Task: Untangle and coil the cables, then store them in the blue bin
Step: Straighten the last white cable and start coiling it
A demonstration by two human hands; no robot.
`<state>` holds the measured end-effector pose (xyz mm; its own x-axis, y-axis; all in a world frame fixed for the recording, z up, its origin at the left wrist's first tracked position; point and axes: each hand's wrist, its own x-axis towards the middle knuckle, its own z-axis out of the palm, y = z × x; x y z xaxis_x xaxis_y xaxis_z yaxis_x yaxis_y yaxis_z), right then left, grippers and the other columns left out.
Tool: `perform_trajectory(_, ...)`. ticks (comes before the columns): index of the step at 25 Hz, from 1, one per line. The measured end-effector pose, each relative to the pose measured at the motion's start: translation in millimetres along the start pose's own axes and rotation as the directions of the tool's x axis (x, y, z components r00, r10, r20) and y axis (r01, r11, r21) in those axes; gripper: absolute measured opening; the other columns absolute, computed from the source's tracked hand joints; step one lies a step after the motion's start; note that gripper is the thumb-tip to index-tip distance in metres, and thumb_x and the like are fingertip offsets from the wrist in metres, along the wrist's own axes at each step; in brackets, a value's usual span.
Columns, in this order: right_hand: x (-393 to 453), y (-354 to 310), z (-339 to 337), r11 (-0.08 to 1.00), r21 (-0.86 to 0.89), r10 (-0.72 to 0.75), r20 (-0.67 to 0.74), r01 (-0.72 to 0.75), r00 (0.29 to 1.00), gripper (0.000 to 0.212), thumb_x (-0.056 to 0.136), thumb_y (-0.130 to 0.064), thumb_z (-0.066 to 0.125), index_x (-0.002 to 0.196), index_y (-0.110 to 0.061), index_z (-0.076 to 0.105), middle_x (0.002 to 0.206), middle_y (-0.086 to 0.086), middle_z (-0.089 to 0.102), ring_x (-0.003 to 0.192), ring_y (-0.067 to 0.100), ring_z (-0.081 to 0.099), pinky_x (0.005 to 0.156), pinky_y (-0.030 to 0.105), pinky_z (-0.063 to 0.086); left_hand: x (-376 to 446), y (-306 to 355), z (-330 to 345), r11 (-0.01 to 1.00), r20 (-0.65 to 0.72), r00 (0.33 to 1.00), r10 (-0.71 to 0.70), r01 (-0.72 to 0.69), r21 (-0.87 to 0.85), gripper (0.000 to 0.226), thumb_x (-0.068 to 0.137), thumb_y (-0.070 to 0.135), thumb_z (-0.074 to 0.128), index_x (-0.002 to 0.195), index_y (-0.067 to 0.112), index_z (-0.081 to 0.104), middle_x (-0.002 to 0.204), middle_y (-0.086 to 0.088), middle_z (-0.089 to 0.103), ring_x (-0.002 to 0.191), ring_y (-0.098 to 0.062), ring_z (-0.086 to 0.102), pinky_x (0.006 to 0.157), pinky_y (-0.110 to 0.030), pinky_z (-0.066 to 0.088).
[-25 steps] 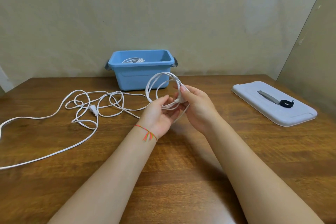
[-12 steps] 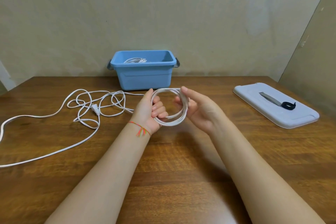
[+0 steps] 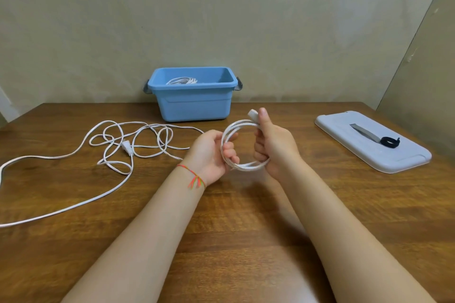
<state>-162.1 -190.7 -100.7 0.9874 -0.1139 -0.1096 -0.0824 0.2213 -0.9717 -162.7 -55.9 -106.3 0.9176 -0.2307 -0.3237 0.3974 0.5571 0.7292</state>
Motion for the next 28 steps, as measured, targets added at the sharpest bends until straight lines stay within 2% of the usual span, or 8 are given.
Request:
perform_trajectory(4, -3.6, -11.0, -18.7, 0.913, -0.407, 0.082, 0.248, 0.027, 0.965, 0.065, 0.092, -0.072, 0.038, 0.049, -0.023, 0.036, 0.050, -0.004, 0.025, 0.042, 0.013, 0.020, 0.041, 0.023, 0.018, -7.4, 5.1, -4.5, 0.937, 0.141, 0.981, -0.136, 0.081, 0.338, 0.056, 0.101, 0.058, 0.033, 0.096, 0.008, 0.058, 0.058, -0.001, 0.043, 0.041, -0.012, 0.031, 0.048, -0.025, 0.036)
perform_trajectory(8, -1.4, -12.2, -23.5, 0.809, -0.580, 0.154, 0.368, 0.097, 0.917, 0.053, 0.099, -0.060, 0.038, 0.069, -0.017, 0.045, 0.055, -0.001, 0.029, 0.044, 0.013, 0.021, 0.042, 0.023, 0.019, -7.5, 2.4, -3.8, 0.878, 0.112, 0.978, -0.175, 0.104, 0.466, 0.059, 0.093, 0.070, 0.040, 0.100, 0.013, 0.055, 0.060, -0.001, 0.040, 0.045, -0.011, 0.029, 0.047, -0.023, 0.028)
perform_trajectory(12, -0.3, -11.7, -26.6, 0.868, -0.476, 0.071, 0.400, 0.141, 0.914, 0.031, 0.097, -0.042, 0.059, 0.084, -0.016, 0.049, 0.055, -0.002, 0.037, 0.045, 0.012, 0.023, 0.041, 0.023, 0.018, -8.2, 2.2, -5.3, 0.886, 0.136, 0.976, -0.167, 0.088, 0.456, 0.037, 0.097, 0.058, 0.048, 0.095, 0.022, 0.057, 0.056, 0.003, 0.031, 0.044, -0.009, 0.022, 0.043, -0.020, 0.022)
perform_trajectory(16, -0.8, -12.0, -25.6, 0.938, -0.334, 0.066, 0.428, 0.090, 0.901, 0.029, 0.096, -0.039, 0.061, 0.085, -0.014, 0.053, 0.056, -0.003, 0.040, 0.046, 0.010, 0.026, 0.043, 0.023, 0.022, -9.0, 2.3, -4.7, 0.872, 0.193, 0.977, -0.088, -0.018, 0.489, 0.048, 0.097, 0.057, 0.048, 0.087, 0.011, 0.058, 0.050, 0.007, 0.021, 0.039, -0.004, 0.016, 0.040, -0.017, 0.015)
perform_trajectory(19, 1.4, -5.5, -17.9, 0.994, -0.102, 0.082, 0.400, -0.045, 0.913, 0.033, 0.097, -0.041, 0.058, 0.081, -0.012, 0.056, 0.053, -0.006, 0.028, 0.047, 0.011, 0.029, 0.051, 0.024, 0.035, -1.7, 4.6, -4.6, 0.964, 0.140, 0.986, 0.088, -0.119, 0.237, 0.044, 0.101, 0.049, 0.044, 0.082, 0.011, 0.053, 0.044, 0.008, 0.021, 0.033, -0.004, 0.017, 0.035, -0.017, 0.014)
perform_trajectory(22, 4.9, 8.2, -2.9, 0.956, 0.218, 0.117, 0.335, -0.198, 0.935, 0.050, 0.096, -0.054, 0.051, 0.063, -0.018, 0.043, 0.053, -0.002, 0.028, 0.049, 0.015, 0.035, 0.060, 0.029, 0.042, 6.8, 0.5, -3.8, 0.982, 0.045, 0.983, 0.177, -0.174, -0.070, 0.044, 0.104, 0.047, 0.041, 0.082, 0.010, 0.052, 0.044, 0.007, 0.023, 0.033, -0.005, 0.020, 0.034, -0.018, 0.018)
perform_trajectory(24, 7.1, 8.9, 1.1, 0.900, 0.353, 0.150, 0.295, -0.254, 0.943, 0.054, 0.099, -0.057, 0.042, 0.062, -0.018, 0.038, 0.052, -0.002, 0.024, 0.044, 0.013, 0.027, 0.048, 0.025, 0.035, 9.3, -5.5, -1.0, 0.974, 0.028, 0.985, 0.168, -0.161, -0.157, 0.043, 0.104, 0.044, 0.042, 0.085, 0.008, 0.054, 0.049, 0.005, 0.030, 0.039, -0.006, 0.027, 0.041, -0.018, 0.028)
perform_trajectory(28, 11.6, -9.7, -25.5, 0.954, 0.151, 0.189, 0.371, -0.260, 0.909, 0.050, 0.104, -0.049, 0.037, 0.063, -0.020, 0.037, 0.048, -0.007, 0.018, 0.037, 0.007, 0.015, 0.034, 0.020, 0.014, 2.2, -0.6, -5.5, 0.999, 0.148, 0.988, 0.040, -0.040, 0.000, 0.030, 0.101, 0.026, 0.047, 0.095, 0.001, 0.063, 0.066, -0.005, 0.052, 0.059, -0.015, 0.054, 0.067, -0.030, 0.054)
